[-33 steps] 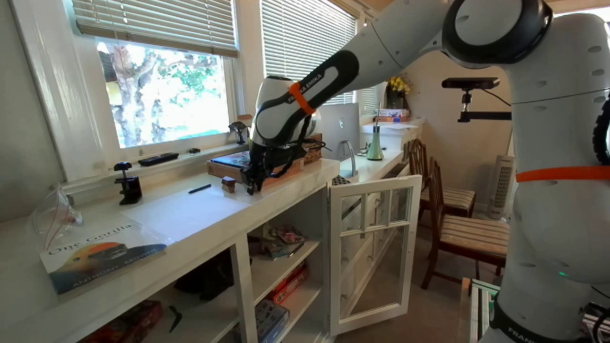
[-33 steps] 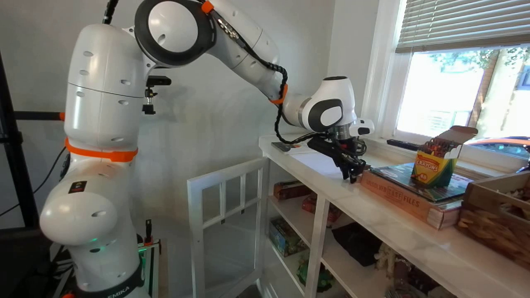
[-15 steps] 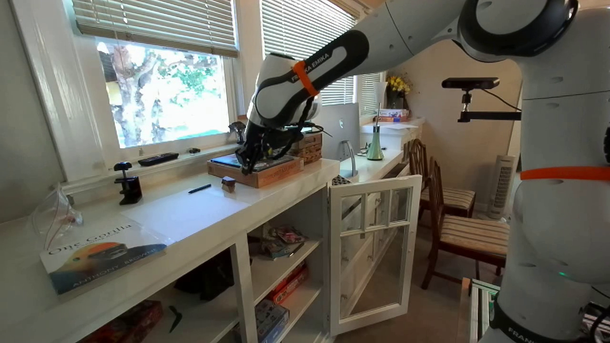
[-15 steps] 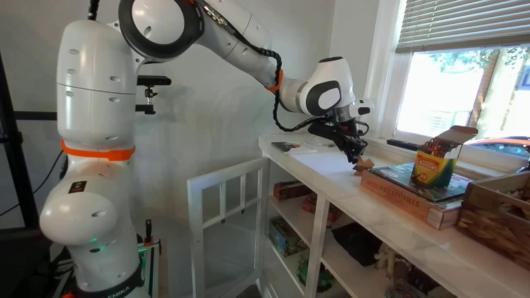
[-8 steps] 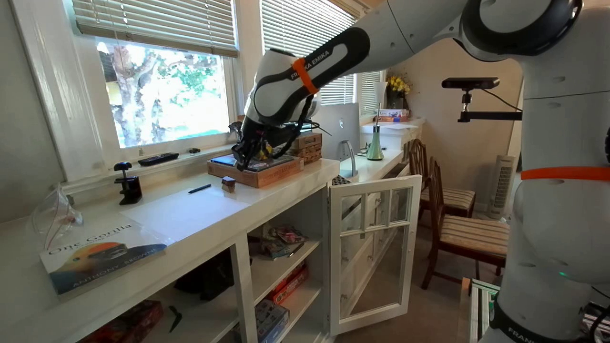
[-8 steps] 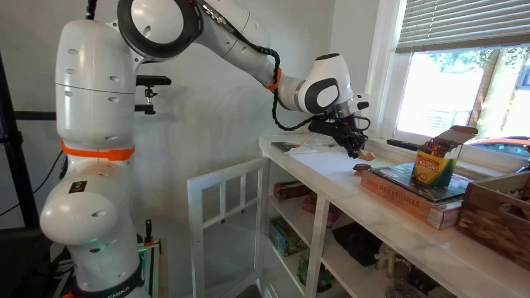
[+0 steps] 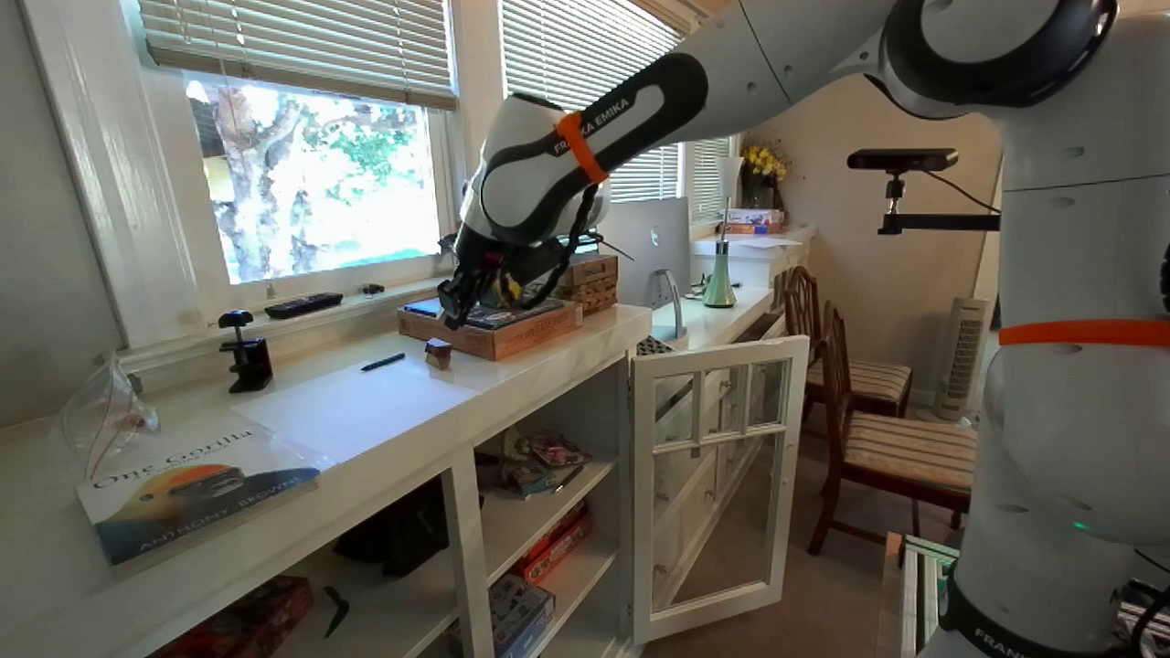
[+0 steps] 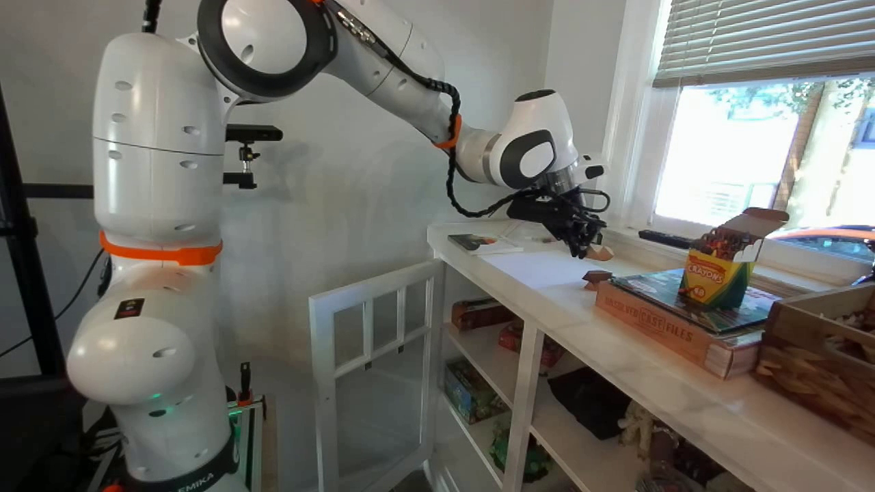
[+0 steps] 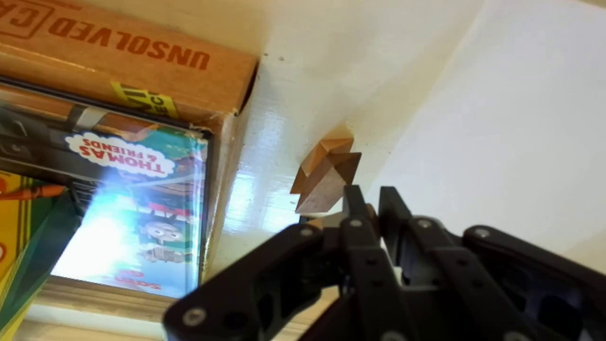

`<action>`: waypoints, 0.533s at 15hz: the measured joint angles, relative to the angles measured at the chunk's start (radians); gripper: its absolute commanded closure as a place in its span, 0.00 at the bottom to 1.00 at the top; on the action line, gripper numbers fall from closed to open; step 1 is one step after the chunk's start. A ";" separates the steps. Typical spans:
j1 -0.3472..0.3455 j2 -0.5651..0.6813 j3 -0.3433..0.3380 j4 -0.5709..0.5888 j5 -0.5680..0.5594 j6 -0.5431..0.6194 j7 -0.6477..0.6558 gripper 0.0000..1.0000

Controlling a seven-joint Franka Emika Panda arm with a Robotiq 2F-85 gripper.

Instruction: Put the light brown block on the other blocks

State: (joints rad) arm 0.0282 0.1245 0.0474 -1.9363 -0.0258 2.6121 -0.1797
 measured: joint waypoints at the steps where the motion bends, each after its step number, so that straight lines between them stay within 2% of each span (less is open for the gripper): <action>1: 0.000 0.002 0.001 0.000 0.000 0.001 -0.010 0.97; 8: -0.004 0.027 0.002 0.000 0.011 0.037 -0.109 0.97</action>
State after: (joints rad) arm 0.0239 0.1511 0.0491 -1.9364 -0.0152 2.6489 -0.2889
